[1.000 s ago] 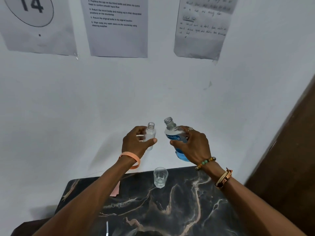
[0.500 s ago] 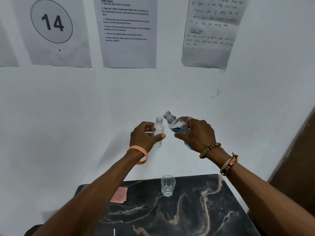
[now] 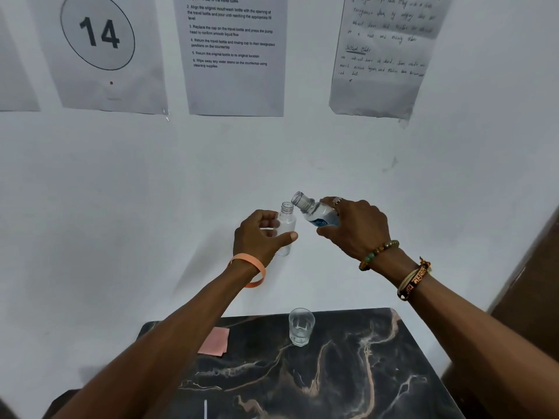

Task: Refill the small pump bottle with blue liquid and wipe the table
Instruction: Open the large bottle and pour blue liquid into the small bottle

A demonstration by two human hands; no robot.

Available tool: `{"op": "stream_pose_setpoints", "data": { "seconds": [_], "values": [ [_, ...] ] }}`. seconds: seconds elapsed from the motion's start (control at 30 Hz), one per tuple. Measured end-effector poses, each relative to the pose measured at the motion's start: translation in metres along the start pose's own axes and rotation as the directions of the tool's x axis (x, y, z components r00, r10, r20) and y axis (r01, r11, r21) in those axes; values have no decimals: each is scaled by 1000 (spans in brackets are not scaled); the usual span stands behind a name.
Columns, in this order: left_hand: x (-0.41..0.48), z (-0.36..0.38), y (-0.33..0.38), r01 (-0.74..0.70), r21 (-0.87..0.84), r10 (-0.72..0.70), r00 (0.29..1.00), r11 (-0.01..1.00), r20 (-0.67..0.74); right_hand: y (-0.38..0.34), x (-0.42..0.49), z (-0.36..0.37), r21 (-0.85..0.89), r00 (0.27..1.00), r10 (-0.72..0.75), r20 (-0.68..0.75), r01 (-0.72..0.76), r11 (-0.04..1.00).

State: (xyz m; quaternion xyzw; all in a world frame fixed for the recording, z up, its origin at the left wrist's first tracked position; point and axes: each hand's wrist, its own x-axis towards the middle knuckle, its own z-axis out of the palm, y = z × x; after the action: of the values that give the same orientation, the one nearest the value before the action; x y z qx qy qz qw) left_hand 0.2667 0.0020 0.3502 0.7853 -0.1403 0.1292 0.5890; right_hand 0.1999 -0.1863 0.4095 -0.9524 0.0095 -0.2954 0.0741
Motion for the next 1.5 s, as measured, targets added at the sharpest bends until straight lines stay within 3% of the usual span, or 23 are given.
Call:
{"op": "stream_pose_setpoints", "data": {
  "seconds": [1.5],
  "values": [
    [-7,-2,-12,18,-27,-17,1000,999,24,-1,3,5,-150,998,-65,19,67,986]
  ]
}}
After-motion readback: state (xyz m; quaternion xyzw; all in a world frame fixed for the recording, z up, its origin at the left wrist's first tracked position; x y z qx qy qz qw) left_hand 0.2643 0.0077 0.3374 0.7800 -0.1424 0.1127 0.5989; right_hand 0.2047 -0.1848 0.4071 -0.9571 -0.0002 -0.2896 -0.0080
